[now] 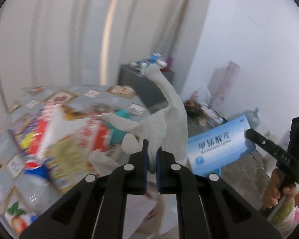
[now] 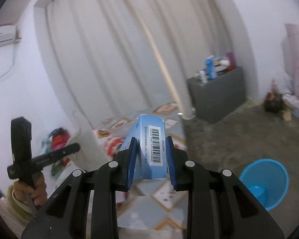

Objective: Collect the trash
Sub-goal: 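Carry glove and blue box over the blue wastebasket and open both tools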

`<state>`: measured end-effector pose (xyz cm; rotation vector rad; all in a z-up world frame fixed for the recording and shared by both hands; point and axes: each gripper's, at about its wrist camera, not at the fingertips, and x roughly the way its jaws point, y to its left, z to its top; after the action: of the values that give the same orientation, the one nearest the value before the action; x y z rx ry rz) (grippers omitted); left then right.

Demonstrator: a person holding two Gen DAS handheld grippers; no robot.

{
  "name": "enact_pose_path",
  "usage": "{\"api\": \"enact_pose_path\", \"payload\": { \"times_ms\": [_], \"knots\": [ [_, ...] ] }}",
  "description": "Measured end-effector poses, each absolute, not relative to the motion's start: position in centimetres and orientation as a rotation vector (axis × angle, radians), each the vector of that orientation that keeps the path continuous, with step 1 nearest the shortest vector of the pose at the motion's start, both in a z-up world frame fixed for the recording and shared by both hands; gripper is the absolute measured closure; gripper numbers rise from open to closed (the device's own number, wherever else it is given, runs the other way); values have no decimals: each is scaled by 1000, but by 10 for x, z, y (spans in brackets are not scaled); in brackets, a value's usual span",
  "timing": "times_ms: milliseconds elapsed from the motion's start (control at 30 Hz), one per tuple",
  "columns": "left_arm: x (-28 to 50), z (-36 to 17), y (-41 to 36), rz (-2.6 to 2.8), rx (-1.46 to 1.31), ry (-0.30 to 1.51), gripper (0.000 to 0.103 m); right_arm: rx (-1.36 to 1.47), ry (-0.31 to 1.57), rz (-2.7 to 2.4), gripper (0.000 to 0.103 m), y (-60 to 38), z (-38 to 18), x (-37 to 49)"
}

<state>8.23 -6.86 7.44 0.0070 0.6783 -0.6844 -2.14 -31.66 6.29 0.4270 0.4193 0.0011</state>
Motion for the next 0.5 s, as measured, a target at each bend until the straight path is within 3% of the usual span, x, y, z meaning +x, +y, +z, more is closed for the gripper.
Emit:
{"api": "enact_pose_path", "payload": {
  "times_ms": [500],
  "knots": [
    [109, 44, -245, -934, 168, 827, 97, 574, 431, -206, 79, -399, 14, -37]
  ]
}}
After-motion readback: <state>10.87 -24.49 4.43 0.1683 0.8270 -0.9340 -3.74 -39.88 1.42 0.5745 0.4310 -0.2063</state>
